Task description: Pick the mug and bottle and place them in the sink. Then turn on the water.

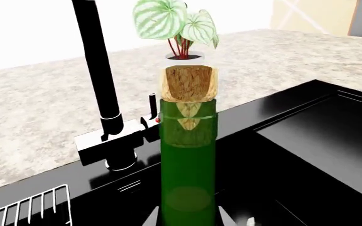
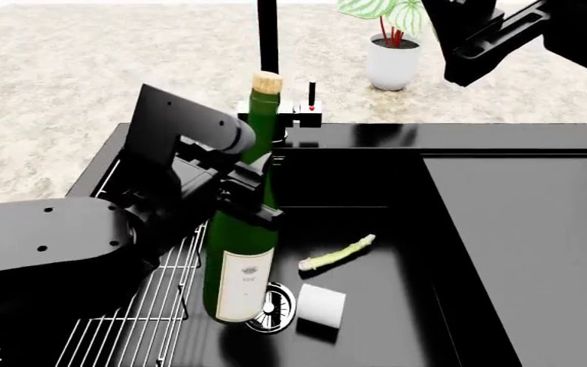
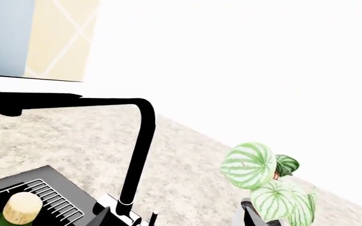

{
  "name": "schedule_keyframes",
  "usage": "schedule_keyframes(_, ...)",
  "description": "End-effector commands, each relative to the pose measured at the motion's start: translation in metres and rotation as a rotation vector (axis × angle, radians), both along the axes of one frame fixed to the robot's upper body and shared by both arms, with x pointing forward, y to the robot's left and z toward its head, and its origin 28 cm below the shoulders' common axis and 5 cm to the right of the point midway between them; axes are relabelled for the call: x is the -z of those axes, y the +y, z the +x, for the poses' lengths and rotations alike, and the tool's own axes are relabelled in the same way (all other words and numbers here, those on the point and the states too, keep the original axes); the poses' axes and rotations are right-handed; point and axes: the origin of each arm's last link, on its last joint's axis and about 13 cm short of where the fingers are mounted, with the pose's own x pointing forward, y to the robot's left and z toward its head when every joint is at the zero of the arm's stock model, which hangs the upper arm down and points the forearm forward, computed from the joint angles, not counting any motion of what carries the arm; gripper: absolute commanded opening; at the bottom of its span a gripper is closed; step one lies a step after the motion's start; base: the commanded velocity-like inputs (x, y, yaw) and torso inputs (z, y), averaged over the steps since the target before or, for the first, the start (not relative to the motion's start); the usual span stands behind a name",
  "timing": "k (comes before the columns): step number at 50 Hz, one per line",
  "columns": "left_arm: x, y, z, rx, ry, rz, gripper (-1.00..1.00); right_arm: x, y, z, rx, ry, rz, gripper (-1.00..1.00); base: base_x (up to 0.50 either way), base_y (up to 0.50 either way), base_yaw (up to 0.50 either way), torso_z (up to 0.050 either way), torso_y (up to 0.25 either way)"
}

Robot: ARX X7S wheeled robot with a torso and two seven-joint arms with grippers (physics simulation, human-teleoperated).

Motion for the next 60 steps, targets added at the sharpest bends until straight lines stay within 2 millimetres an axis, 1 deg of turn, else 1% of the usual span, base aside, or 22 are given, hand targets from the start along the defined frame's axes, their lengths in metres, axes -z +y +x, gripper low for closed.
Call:
schedule_keyframes(1,0.010,-0.001,0.017,-0.030,0.039,0.017,-1.00,0.001,0.000,0.001,-0.004,-0.004,0.001,1.00,0.05,0.00,0.01,0.010,0.000)
schedule_keyframes(7,0.021,-0.003,0.024,-0.046,0.065,0.016,-1.00,-0.002,0.000,0.000,-0.003,-0.009,0.001,1.00,0.05,0.00,0.01,0.000,0.002)
schedule_keyframes(15,0.026,-0.009,0.026,-0.029,0.072,0.010,-1.00,-0.004,0.002,0.001,-0.012,-0.013,-0.002,1.00,0.05,0.00,0.01,0.000,0.000)
schedule_keyframes(29,0.034,-0.015,0.025,-0.001,0.087,0.032,-1.00,-0.007,0.003,0.001,-0.016,-0.024,-0.003,1.00,0.05,0.00,0.01,0.000,0.000)
schedule_keyframes(32,0.033,-0.015,0.025,0.003,0.084,0.031,-1.00,-0.006,0.003,0.001,-0.016,-0.021,-0.005,1.00,0.05,0.00,0.01,0.000,0.000)
schedule_keyframes(38,0.024,-0.011,0.019,-0.009,0.060,0.034,-1.00,-0.007,0.003,0.001,-0.013,-0.022,-0.009,1.00,0.05,0.00,0.01,0.000,0.000)
schedule_keyframes(39,0.022,-0.010,0.018,-0.013,0.062,0.041,1.00,-0.007,0.003,0.001,-0.013,-0.020,-0.005,1.00,0.05,0.00,0.01,0.000,0.000)
schedule_keyframes(45,0.010,-0.007,0.010,0.005,0.043,0.017,1.00,-0.006,0.004,0.002,-0.014,-0.016,-0.007,1.00,0.00,0.00,0.00,0.000,0.000)
schedule_keyframes(51,-0.012,-0.005,-0.005,0.039,-0.024,-0.014,1.00,-0.006,0.004,0.002,-0.015,-0.017,-0.013,1.00,0.00,0.00,0.00,0.000,0.000)
schedule_keyframes(55,-0.022,-0.004,-0.012,0.061,-0.050,-0.032,1.00,-0.003,0.004,0.003,-0.016,-0.006,-0.013,1.00,0.00,0.00,0.00,0.000,0.000)
schedule_keyframes(60,-0.036,0.000,-0.025,0.074,-0.095,-0.054,1.00,-0.005,0.003,0.002,-0.010,-0.007,-0.014,1.00,0.00,0.00,0.00,0.000,0.000)
